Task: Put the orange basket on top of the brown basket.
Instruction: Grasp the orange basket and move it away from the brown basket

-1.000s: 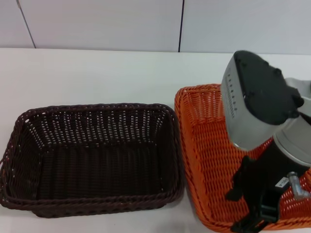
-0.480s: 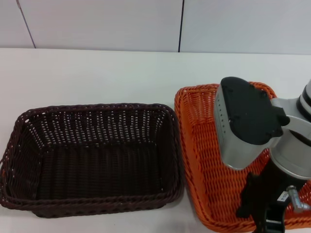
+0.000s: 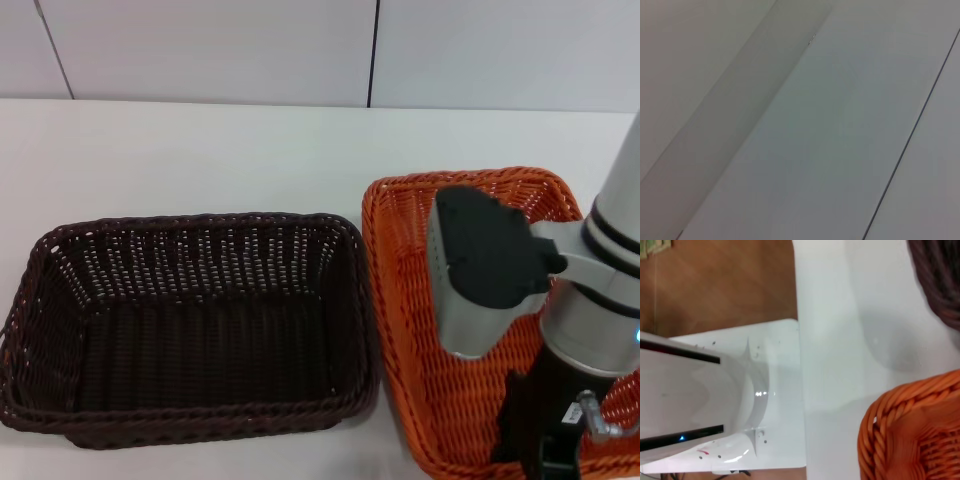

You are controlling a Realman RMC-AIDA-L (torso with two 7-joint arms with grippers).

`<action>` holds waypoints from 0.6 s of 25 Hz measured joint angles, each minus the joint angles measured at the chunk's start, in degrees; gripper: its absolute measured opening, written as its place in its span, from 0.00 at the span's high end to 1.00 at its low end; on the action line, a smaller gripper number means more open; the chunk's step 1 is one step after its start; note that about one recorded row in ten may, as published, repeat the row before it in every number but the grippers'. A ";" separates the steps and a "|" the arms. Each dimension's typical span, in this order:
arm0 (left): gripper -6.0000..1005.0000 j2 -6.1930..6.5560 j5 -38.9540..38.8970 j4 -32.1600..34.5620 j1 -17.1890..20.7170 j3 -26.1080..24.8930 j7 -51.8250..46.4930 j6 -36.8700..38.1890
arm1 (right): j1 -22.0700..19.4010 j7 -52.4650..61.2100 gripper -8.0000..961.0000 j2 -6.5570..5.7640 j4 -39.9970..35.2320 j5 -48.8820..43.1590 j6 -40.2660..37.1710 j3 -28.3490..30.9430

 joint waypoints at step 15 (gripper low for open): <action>0.17 -0.33 -0.65 0.01 1.31 0.00 -0.09 -1.79 | 2.16 -3.50 0.48 2.96 -5.33 -6.49 -0.19 0.55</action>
